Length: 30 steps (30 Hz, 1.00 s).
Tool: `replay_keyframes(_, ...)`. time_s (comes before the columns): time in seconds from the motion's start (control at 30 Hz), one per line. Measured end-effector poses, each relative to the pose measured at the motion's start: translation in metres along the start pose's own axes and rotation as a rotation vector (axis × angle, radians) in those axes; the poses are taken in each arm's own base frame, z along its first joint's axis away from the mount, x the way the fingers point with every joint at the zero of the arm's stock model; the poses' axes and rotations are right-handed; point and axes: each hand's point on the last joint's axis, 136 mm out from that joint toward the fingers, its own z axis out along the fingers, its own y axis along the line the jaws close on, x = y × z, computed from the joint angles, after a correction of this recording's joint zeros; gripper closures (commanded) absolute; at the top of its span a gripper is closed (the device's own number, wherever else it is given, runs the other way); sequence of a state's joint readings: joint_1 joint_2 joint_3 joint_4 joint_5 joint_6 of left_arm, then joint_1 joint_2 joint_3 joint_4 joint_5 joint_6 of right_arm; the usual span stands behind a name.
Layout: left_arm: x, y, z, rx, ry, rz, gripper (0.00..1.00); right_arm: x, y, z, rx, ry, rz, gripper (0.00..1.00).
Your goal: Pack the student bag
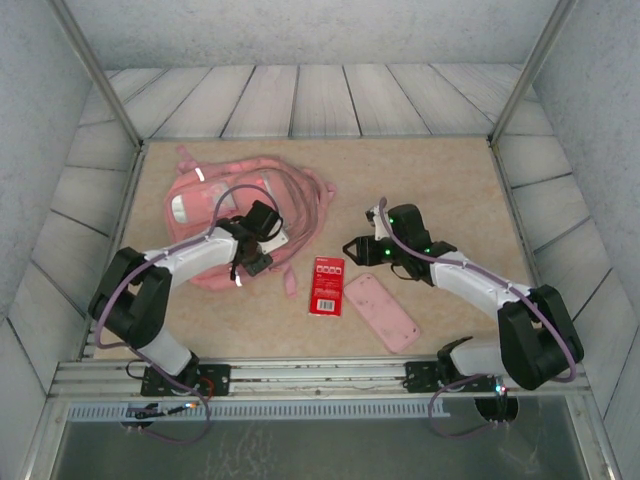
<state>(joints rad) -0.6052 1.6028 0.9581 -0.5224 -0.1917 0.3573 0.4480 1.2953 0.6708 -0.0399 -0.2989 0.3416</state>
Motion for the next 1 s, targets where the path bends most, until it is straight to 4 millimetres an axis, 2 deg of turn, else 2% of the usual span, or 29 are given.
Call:
replay_keyframes(0.13, -0.002, 0.005, 0.004, -0.030, 0.001, 0.000, 0.64, 0.003, 0.001, 0.001, -0.010, 0.006, 0.007, 0.36)
replay_keyframes(0.2, -0.004, 0.007, 0.006, -0.038, 0.003, -0.003, 0.66, 0.002, 0.002, 0.000, -0.012, 0.006, 0.006, 0.36)
replay_keyframes(0.4, -0.013, 0.006, 0.000, -0.021, -0.008, -0.025, 0.54, -0.002, 0.005, -0.005, -0.022, -0.015, -0.002, 0.36)
replay_keyframes(0.67, -0.015, -0.001, -0.040, 0.029, -0.077, -0.030, 0.55, -0.003, 0.006, -0.006, -0.026, -0.017, -0.003, 0.36)
replay_keyframes(0.8, -0.002, -0.014, -0.046, 0.086, -0.078, -0.028, 0.57, -0.003, 0.007, -0.006, -0.031, -0.016, -0.003, 0.36)
replay_keyframes(1.0, 0.025, -0.041, -0.025, 0.187, 0.020, -0.013, 0.58, -0.003, 0.007, -0.006, -0.032, -0.015, -0.003, 0.36)
